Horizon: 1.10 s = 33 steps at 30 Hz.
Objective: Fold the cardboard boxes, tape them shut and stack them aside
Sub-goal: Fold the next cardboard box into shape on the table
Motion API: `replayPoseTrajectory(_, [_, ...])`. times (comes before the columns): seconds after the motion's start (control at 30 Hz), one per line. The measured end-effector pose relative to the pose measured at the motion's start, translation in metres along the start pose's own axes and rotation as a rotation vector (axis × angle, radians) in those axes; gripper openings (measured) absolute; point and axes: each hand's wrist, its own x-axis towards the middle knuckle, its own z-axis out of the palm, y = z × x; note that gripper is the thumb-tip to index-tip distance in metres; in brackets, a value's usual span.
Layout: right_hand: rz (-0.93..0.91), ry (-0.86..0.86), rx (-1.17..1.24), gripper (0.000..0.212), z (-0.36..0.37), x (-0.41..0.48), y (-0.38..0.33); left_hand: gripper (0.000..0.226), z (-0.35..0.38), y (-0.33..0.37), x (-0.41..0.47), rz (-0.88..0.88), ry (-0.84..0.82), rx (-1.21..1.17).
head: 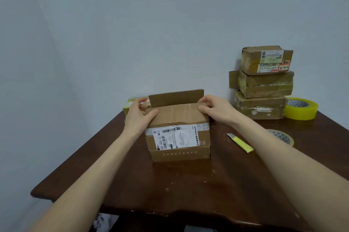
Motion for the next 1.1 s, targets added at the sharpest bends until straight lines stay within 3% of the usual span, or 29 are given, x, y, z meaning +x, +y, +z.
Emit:
replayPoseTrajectory(0.17, [-0.013,0.057,-0.046,0.061,0.006,0.003,0.004,0.103,0.005,0.018,0.023,0.117,-0.091,0.176])
replayPoseTrajectory(0.3, [0.070,0.030,-0.075,0.090,0.006,0.009,0.010,0.083,0.010,0.022,0.028,0.248,-0.283,0.404])
replayPoseTrajectory(0.37, [0.052,-0.003,-0.129,0.084,0.007,0.012,0.011,0.052,0.011,0.012,0.022,0.217,-0.378,0.372])
replayPoseTrajectory(0.43, [-0.016,-0.091,-0.205,0.064,0.013,0.014,0.008,0.040,0.013,0.003,0.014,0.184,-0.408,0.263])
replayPoseTrajectory(0.47, [-0.032,-0.140,-0.225,0.061,0.018,0.014,0.005,0.040,0.015,0.000,0.013,0.178,-0.391,0.228])
replayPoseTrajectory(0.57, [-0.005,-0.225,-0.309,0.090,0.026,0.013,-0.001,0.042,0.020,-0.001,0.011,0.165,-0.303,0.231])
replayPoseTrajectory(0.63, [0.021,-0.213,-0.296,0.099,0.028,0.011,-0.002,0.051,0.022,-0.001,0.012,0.113,-0.283,0.260])
replayPoseTrajectory(0.8, [0.051,-0.180,-0.158,0.097,0.026,0.006,-0.001,0.065,0.023,0.003,0.011,-0.024,-0.305,0.165])
replayPoseTrajectory(1.0, [0.064,-0.132,-0.198,0.090,0.004,-0.015,0.002,0.062,0.035,0.016,-0.005,0.021,-0.287,0.159])
replayPoseTrajectory(1.1, [0.059,-0.184,-0.487,0.089,-0.008,-0.023,-0.003,0.051,0.044,0.023,-0.008,0.090,-0.300,0.316])
